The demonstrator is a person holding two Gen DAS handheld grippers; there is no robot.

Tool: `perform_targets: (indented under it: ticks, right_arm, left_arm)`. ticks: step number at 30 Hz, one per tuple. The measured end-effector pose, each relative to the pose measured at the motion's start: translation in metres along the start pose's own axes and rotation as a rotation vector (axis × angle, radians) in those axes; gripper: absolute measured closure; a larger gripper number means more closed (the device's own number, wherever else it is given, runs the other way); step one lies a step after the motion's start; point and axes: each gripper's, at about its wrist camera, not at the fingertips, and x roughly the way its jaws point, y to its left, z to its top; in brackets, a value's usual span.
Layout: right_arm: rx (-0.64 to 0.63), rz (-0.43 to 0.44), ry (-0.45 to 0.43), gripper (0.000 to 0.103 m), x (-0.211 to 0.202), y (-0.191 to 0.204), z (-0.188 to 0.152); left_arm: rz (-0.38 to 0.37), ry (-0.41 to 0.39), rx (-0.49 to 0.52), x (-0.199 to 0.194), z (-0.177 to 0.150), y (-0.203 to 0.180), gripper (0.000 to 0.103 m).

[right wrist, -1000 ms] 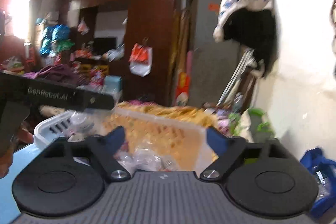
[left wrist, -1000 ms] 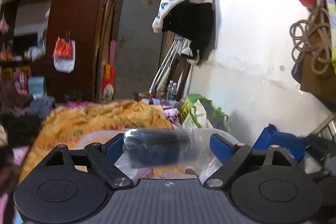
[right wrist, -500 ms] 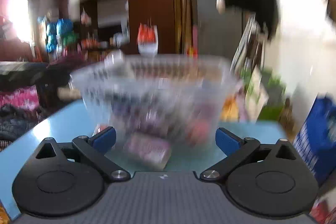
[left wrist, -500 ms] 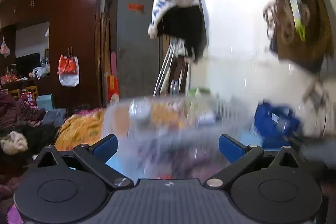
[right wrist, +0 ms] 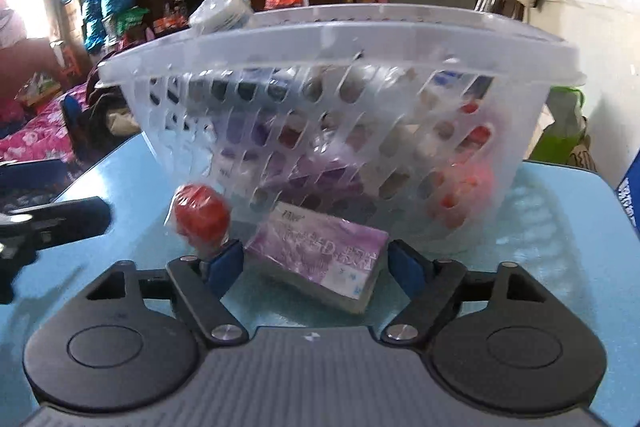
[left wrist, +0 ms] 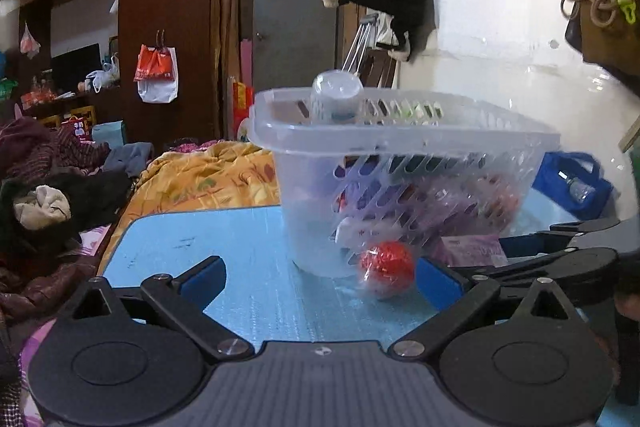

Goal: Organize objects
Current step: 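Release the dark box and blue packet into the basket, then grasp the red wrapped ball with the left tool while the right tool grasps the purple box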

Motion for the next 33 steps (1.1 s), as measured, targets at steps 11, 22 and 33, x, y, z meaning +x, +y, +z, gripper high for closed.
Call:
perform_targets:
  ticks: [11,22,33]
  right_arm:
    - [0.048,-0.008,-0.108,0.025,-0.052,-0.044,-0.024]
    - [0.028,0.022,-0.160,0.025,-0.064,-0.041,-0.028]
    - [-0.007,0.002,-0.217,0.025,-0.072,-0.035,-0.031]
  left_arm:
    - [0.022,0.086,0.030,0.037,-0.002,-0.042,0.007]
    - [0.097,0.145,0.061,0.060,0.004,-0.073,0.056]
    - [-0.042,-0.108,-0.018,-0.027,-0.025,-0.058,0.056]
